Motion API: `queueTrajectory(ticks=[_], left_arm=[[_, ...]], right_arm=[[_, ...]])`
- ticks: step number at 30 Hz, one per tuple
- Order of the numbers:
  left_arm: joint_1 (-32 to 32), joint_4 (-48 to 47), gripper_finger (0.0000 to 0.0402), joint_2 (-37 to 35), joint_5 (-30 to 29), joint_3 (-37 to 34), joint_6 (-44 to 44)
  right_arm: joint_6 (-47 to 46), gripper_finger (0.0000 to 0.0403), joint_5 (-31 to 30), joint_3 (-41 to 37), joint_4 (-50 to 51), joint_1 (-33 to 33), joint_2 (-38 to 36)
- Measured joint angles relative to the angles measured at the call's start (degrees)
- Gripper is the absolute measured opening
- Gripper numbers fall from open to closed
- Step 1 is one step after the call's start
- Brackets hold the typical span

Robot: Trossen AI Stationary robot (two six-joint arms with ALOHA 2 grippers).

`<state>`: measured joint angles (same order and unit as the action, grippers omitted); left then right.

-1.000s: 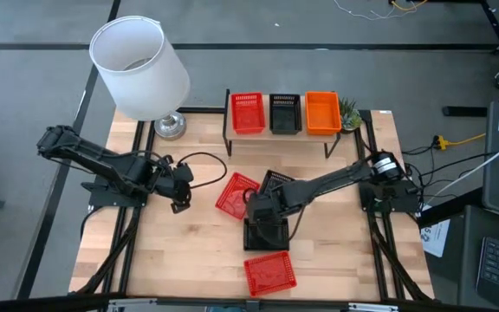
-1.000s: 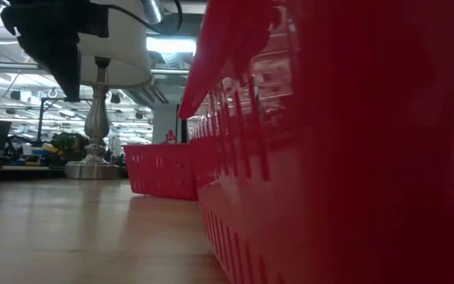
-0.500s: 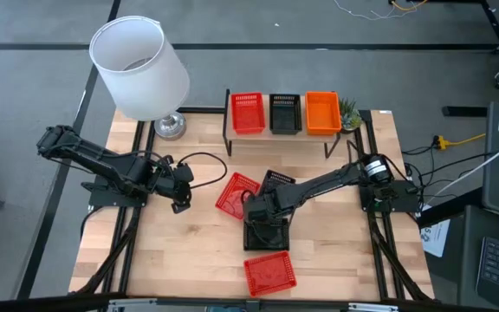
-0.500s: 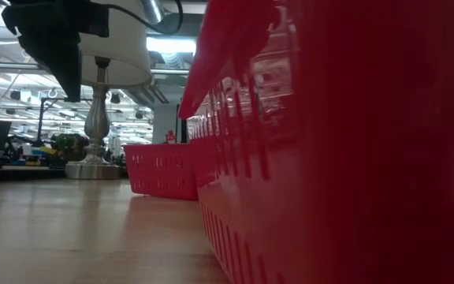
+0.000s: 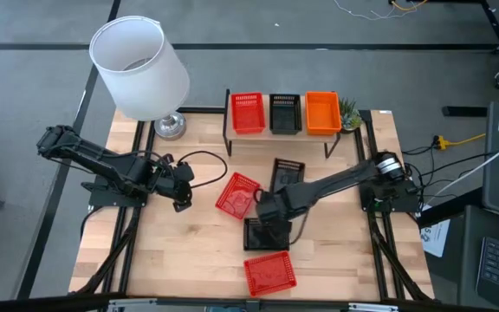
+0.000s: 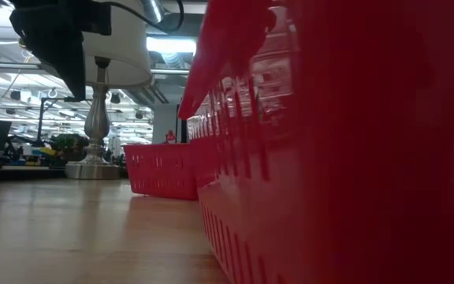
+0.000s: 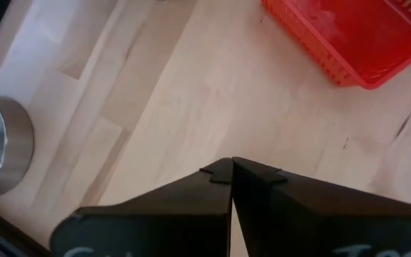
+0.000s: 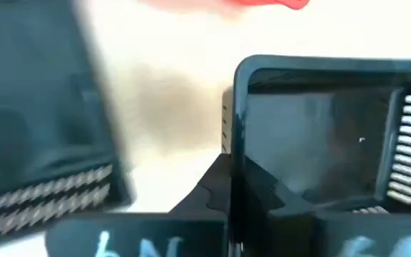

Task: Stack baskets on shelf by color
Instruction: Stack the top black bin on the other black bin on the shelf

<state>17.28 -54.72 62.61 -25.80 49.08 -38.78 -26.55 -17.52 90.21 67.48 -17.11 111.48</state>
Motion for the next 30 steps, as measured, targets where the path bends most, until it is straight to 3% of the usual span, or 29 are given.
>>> queueTrajectory(ticks=[3, 6, 10, 15, 18, 21, 24, 27, 30], left_arm=[[0.0, 0.2, 0.0000, 0.0, -0.2, 0.0, 0.8], [0.0, 0.2, 0.0000, 0.0, -0.2, 0.0, 0.8], [0.0, 0.3, 0.0000, 0.0, -0.6, 0.0, 0.9], [0.0, 0.4, 0.0000, 0.0, -1.7, 0.0, 0.9], [0.0, 0.4, 0.0000, 0.0, -1.8, 0.0, 1.2], [-0.4, 0.5, 0.0000, 0.0, -1.8, 0.0, 1.9], [-1.2, 0.5, 0.0000, 0.0, -1.9, 0.0, 1.9], [-2.0, 0.5, 0.0000, 0.0, -1.9, 0.0, 1.9], [-2.6, 0.5, 0.0000, 0.0, -1.7, 0.0, 1.9]], right_arm=[[-0.2, 0.0004, 4.2, 0.0, 0.3, -1.3, -5.0], [-0.3, 0.0003, 4.1, 0.0, 0.0, -2.4, -10.3], [0.2, 0.0002, -8.1, 0.0, 0.1, -2.6, -16.9], [9.5, 0.0002, -27.5, 0.1, -2.1, 0.2, -22.9], [19.1, 0.0001, -31.3, 0.1, -6.4, 4.6, -25.4], [28.8, 0.0001, -27.8, 0.1, -13.1, 11.2, -26.3], [37.3, 0.0001, -17.5, 0.1, -18.8, 19.0, -26.1], [39.3, 0.0001, -5.4, 0.1, -20.5, 26.5, -24.9], [39.3, 0.0000, 1.3, 0.0, -18.9, 31.8, -24.0]])
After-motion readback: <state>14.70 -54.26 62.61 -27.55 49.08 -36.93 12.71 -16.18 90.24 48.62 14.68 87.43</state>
